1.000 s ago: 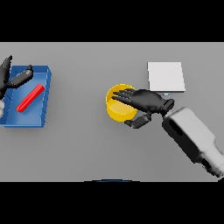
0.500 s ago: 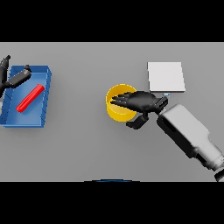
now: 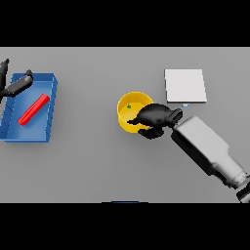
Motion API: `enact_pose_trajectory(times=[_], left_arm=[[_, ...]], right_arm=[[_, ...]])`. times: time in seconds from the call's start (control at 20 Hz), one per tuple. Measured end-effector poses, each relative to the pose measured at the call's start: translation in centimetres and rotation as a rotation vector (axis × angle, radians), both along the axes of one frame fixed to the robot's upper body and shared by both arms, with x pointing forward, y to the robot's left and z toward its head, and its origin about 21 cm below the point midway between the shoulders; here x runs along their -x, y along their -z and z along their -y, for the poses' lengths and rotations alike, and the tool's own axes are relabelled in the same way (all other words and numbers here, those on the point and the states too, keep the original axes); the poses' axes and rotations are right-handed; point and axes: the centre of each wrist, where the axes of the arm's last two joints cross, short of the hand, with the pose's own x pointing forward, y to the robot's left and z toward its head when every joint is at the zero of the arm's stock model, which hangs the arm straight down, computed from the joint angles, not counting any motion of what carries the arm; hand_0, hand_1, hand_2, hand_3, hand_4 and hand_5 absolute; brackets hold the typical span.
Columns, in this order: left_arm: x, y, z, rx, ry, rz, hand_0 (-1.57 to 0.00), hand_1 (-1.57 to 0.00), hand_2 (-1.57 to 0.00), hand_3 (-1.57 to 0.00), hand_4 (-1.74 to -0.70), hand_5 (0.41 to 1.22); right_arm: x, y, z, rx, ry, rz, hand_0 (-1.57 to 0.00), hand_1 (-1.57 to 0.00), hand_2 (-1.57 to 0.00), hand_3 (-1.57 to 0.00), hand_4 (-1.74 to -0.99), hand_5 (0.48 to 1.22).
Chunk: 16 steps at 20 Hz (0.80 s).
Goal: Pick up the red beaker and tilt it to pour out 1 green nut into yellow bowl. Pick up the yellow bowl and place it on the metallic measuring scale.
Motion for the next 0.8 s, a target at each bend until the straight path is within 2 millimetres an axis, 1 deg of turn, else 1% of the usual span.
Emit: enact_pose_trajectory(times=[0.05, 0.1, 0.15, 0.25, 0.3, 0.4, 0.5, 0.55, 0.6, 0.65, 0.7, 0.75, 0.8], left_arm=[[0.0, -0.1, -0.1, 0.003, -0.007, -0.004, 0.00, 0.00, 0.00, 0.00, -0.80, 0.728], [0.0, -0.3, 0.1, 0.000, -0.007, -0.008, 0.00, 0.00, 0.00, 0.00, -0.80, 0.727], [0.0, 0.1, 0.2, 0.003, -0.006, -0.010, 0.00, 0.00, 0.00, 0.00, -0.80, 0.727], [0.3, -0.1, 0.5, 0.002, 0.001, -0.001, 0.00, 0.00, 0.00, 0.00, -0.80, 0.725], [0.4, -0.2, 0.4, 0.001, 0.003, -0.002, 0.00, 0.00, 0.00, 0.00, -0.80, 0.726], [0.5, 0.4, 0.9, 0.011, 0.008, -0.006, 0.00, 0.00, 0.00, 0.00, -0.81, 0.724], [0.5, 0.0, 0.5, -0.001, -0.005, -0.004, 0.00, 0.00, 0.00, 0.00, -0.80, 0.725], [0.7, 0.3, 0.5, -0.005, -0.001, -0.005, 0.00, 0.00, 0.00, 0.00, -0.80, 0.724], [0.6, 0.2, 0.4, -0.005, 0.001, 0.000, 0.00, 0.00, 0.00, 0.00, -0.80, 0.724], [0.7, 0.2, 0.8, -0.001, 0.001, -0.001, 0.00, 0.00, 0.00, 0.00, -0.80, 0.723], [0.7, 0.1, 0.4, -0.001, 0.002, 0.004, 0.00, 0.00, 0.00, 0.00, -0.80, 0.723], [0.6, 0.1, 0.6, -0.003, 0.002, 0.002, 0.00, 0.00, 0.00, 0.00, -0.80, 0.721], [0.7, -0.2, 0.1, -0.007, -0.004, 0.002, 0.00, 0.00, 0.00, 0.00, -0.80, 0.719]], right_arm=[[-0.1, -0.3, 0.0, 0.015, -0.002, -0.017, -1.14, -1.11, -1.09, -0.87, -1.604, 1.116], [0.2, -0.4, -0.3, 0.033, 0.014, -0.021, -1.22, -1.20, -1.18, -0.93, -1.628, 1.137], [0.2, -0.4, 0.0, 0.030, 0.004, -0.027, -1.29, -1.27, -1.26, -1.02, -1.649, 1.154], [0.2, -0.5, 0.4, 0.020, 0.002, -0.040, -1.39, -1.38, -1.31, -1.14, -1.682, 1.178], [0.4, -0.7, 0.5, 0.022, 0.005, -0.040, -1.43, -1.42, -1.35, -1.16, -1.694, 1.187], [0.4, -0.9, 0.6, 0.021, 0.003, -0.041, -1.48, -1.47, -1.42, -1.18, -1.711, 1.199], [0.3, -1.1, 1.0, 0.009, 0.011, -0.038, -1.51, -1.51, -1.45, -1.19, -1.722, 1.207], [0.1, -1.6, 1.1, 0.005, 0.017, -0.029, -1.52, -1.52, -1.47, -1.19, -1.726, 1.210], [0.1, -2.1, 1.4, -0.004, 0.017, -0.028, -1.53, -1.53, -1.49, -1.19, -1.729, 1.212], [0.0, -2.5, 1.7, -0.011, 0.013, -0.025, -1.54, -1.54, -1.47, -1.27, -1.731, 1.214], [-0.1, -3.4, 1.9, -0.014, 0.011, -0.021, -1.55, -1.55, -1.49, -1.33, -1.732, 1.215], [0.2, -4.4, 1.9, -0.022, -0.003, -0.012, -1.55, -1.55, -1.51, -1.38, -1.731, 1.216], [0.1, -5.5, 2.1, -0.021, -0.009, -0.001, -1.56, -1.55, -1.52, -1.36, -1.730, 1.217]])
